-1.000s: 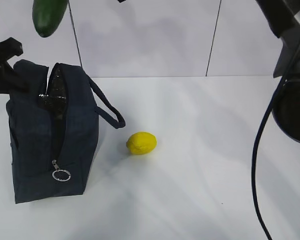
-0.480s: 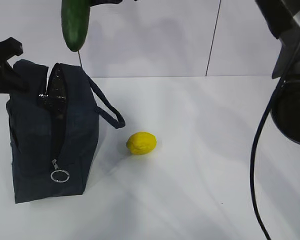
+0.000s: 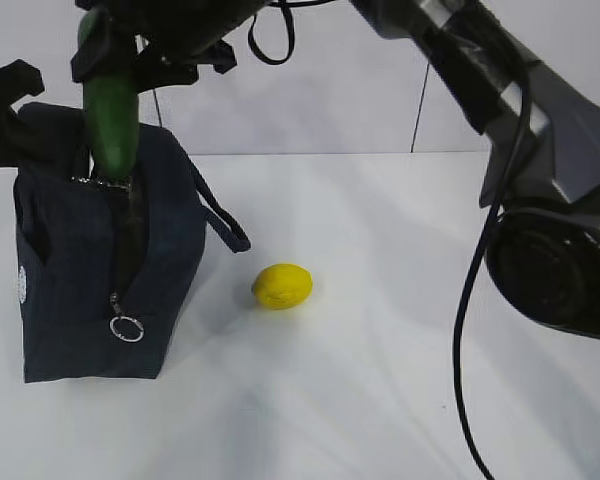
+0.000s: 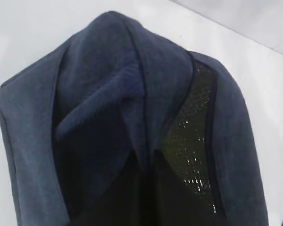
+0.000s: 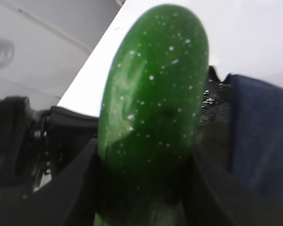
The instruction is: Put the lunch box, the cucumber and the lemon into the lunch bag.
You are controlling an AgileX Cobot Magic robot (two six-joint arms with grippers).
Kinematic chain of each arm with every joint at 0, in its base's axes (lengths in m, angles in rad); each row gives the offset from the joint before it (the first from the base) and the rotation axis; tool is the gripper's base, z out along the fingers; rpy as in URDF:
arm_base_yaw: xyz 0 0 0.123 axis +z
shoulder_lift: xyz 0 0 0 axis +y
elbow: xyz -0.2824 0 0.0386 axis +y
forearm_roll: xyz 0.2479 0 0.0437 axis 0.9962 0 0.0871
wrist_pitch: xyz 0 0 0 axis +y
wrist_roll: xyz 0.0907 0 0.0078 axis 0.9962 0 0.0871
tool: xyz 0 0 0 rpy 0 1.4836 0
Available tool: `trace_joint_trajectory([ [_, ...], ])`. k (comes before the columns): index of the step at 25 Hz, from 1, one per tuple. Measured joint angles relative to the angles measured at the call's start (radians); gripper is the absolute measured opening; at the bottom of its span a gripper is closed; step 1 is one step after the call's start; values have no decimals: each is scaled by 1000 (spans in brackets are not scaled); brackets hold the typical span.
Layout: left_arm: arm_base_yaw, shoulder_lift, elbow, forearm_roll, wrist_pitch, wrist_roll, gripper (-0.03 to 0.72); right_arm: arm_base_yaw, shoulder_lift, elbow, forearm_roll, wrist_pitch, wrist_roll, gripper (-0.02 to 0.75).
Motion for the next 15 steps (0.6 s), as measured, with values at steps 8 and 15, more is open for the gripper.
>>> trace_joint_trajectory([
  [8,0,4,0,17,-13,4,-7,32,32,0,16,0,-98,361],
  [15,0,9,0,22,-33,8,-7,32,88,0,17,0,-105,361],
])
